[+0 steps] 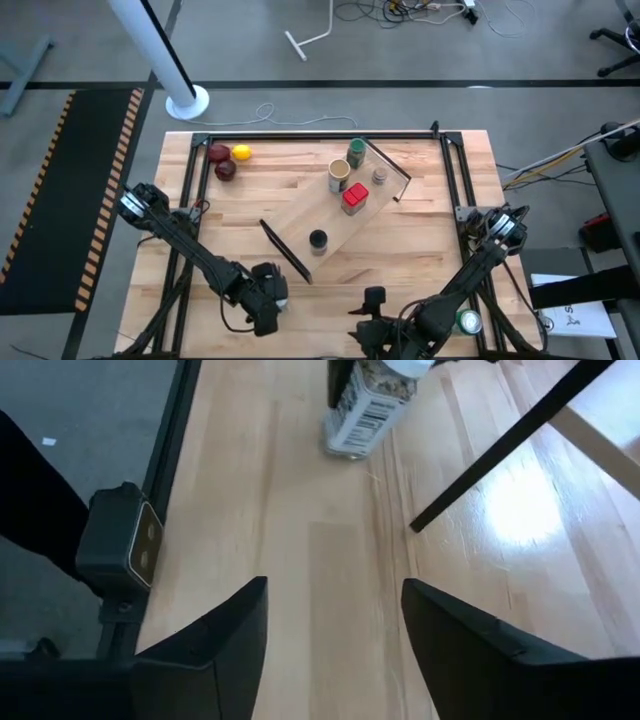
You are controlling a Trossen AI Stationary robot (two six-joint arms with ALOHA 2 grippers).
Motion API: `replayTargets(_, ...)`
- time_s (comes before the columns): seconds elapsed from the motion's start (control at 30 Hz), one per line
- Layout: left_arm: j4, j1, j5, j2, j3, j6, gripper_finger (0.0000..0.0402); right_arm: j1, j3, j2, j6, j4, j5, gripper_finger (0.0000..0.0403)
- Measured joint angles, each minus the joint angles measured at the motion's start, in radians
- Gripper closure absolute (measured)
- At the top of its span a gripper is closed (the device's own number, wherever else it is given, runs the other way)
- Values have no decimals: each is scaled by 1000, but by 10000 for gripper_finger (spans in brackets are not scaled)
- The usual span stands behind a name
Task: Shelf spices
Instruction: Put the white seasoning bottle on the shelf
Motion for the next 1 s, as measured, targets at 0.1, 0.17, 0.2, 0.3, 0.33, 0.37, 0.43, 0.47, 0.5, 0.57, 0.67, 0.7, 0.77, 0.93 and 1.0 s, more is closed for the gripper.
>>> replayTargets(0.1,7,0,13,0,14,0,186,0,-2,0,7,1,0,196)
replayTargets(0.17,8,0,13,-2,22,1,163,0,-2,0,7,1,0,193)
replayTargets(0.2,8,0,13,-2,24,2,151,0,-2,0,7,2,0,191)
replayTargets(0.3,1,1,11,-2,25,2,118,0,-2,0,7,3,0,186)
replayTargets(0.33,0,1,11,-2,25,2,110,0,-2,0,7,3,0,184)
replayTargets(0.37,1,1,11,-2,25,1,104,0,-2,0,7,3,0,183)
replayTargets(0.43,2,2,11,-2,26,-1,96,0,-2,0,8,5,0,180)
replayTargets(0.47,5,2,11,-2,29,-1,95,0,-2,0,8,5,0,179)
replayTargets(0.5,9,2,10,-2,32,-1,95,0,-2,0,8,5,0,178)
replayTargets(0.57,14,2,10,-2,40,6,97,0,-2,0,8,6,0,179)
replayTargets(0.67,13,2,10,-2,44,27,105,0,-2,0,7,6,0,184)
replayTargets(0.7,16,2,10,-2,45,35,107,0,-3,0,8,6,0,186)
replayTargets(0.77,19,2,9,-2,46,41,108,0,-3,0,8,8,0,190)
replayTargets(0.93,43,3,9,-2,46,41,110,0,-3,0,7,8,0,194)
replayTargets(1.0,56,3,9,-2,46,40,112,0,-3,0,7,8,0,191)
